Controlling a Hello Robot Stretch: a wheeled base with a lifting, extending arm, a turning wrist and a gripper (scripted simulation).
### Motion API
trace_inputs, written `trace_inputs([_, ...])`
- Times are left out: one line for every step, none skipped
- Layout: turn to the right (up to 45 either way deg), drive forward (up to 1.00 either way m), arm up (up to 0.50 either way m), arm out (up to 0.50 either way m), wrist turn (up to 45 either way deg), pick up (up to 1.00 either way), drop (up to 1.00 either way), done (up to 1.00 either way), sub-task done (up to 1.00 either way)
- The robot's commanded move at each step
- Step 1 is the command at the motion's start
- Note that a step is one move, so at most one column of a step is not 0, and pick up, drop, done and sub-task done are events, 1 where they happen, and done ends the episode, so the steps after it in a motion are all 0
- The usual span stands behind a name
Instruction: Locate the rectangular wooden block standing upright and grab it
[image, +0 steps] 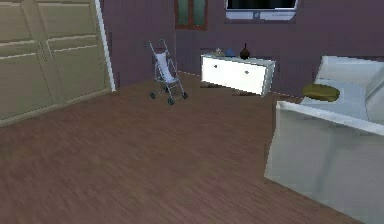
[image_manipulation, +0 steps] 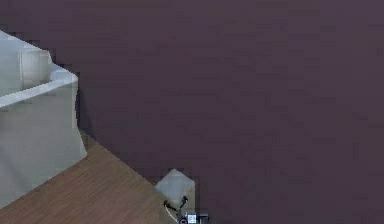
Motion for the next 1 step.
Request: trace_inputs([0.0, 0.0, 0.0, 0.0, 0.0, 0.0, 0.0, 1.0, 0.0])
